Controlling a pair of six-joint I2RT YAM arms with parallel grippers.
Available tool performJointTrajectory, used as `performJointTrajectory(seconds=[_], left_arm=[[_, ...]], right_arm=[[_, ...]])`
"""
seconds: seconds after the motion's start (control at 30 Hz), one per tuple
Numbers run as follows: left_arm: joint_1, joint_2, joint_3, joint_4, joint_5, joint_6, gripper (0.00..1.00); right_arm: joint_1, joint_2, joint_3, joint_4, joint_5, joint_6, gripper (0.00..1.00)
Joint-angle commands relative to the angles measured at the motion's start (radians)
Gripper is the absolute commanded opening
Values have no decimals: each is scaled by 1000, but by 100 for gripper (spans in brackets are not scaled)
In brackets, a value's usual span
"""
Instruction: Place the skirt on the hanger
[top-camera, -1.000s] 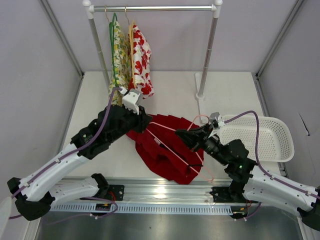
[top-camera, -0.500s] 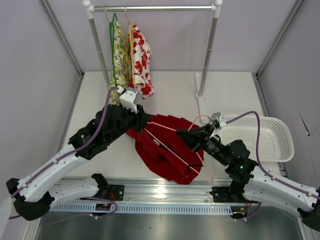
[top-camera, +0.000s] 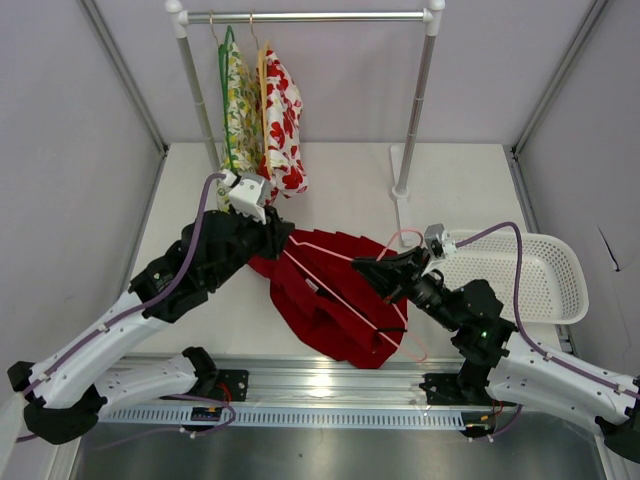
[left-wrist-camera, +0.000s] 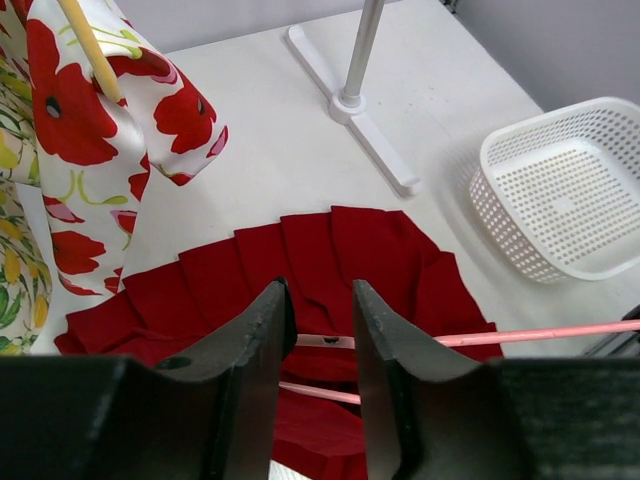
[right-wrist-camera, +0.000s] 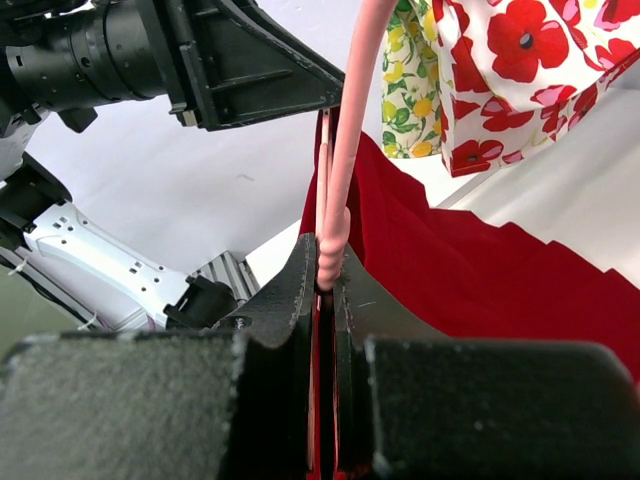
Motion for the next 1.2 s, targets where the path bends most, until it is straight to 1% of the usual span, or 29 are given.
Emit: performJointTrajectory(seconds=[0.0, 0.1, 0.13, 0.17, 0.23, 0.27, 0.43, 0.47, 0.5, 0.57, 0.63, 0.67, 0.7, 0.87, 0.93, 0.97, 1.0, 1.13, 1.17], left_arm=[[-6, 8, 39, 51, -3, 34, 29], [-6, 8, 41, 62, 10, 44, 22], [-6, 12, 45, 65, 44, 52, 21], [-6, 15, 47, 69, 62, 55, 17], [-6, 15, 47, 80, 104, 63, 15], [-6, 17, 48, 89, 115, 64, 12], [-6, 24, 67, 99, 182, 83, 2], [-6, 26, 68, 103, 193, 86, 2], [-6, 26, 73, 106, 210, 89, 5], [-6, 23, 71, 121, 210, 88, 13], [-6, 14, 64, 144, 207, 89, 14], [-6, 11, 61, 154, 205, 88, 19], [-6, 9, 62, 161, 192, 89, 21], [-6, 5, 68, 198, 159, 83, 17], [-6, 15, 87, 195, 165, 83, 14], [-6, 27, 99, 195, 164, 83, 10], [-6, 31, 107, 198, 159, 81, 8], [-6, 15, 111, 244, 149, 60, 9], [-6, 14, 113, 253, 156, 60, 12]], right_arm=[[11, -12, 57, 126, -49, 30, 0], [11, -12, 55, 136, -50, 30, 0], [11, -12, 50, 142, -46, 30, 0], [11, -10, 49, 145, -45, 27, 0], [11, -6, 49, 159, -42, 24, 0], [11, 2, 49, 167, -40, 22, 0], [11, 16, 63, 208, -37, 7, 0], [11, 21, 67, 210, -39, 4, 0], [11, 24, 81, 210, -46, -1, 0], [11, 25, 96, 205, -53, -7, 0], [11, 21, 112, 195, -56, -19, 0], [11, 16, 115, 190, -53, -22, 0], [11, 11, 116, 182, -48, -25, 0], [12, -24, 130, 170, -37, -47, 0], [11, -27, 135, 170, -37, -53, 0], [11, -28, 141, 172, -34, -61, 0], [11, -30, 147, 170, -36, -64, 0], [12, -35, 171, 158, -37, -82, 0], [11, -35, 179, 153, -40, -87, 0]])
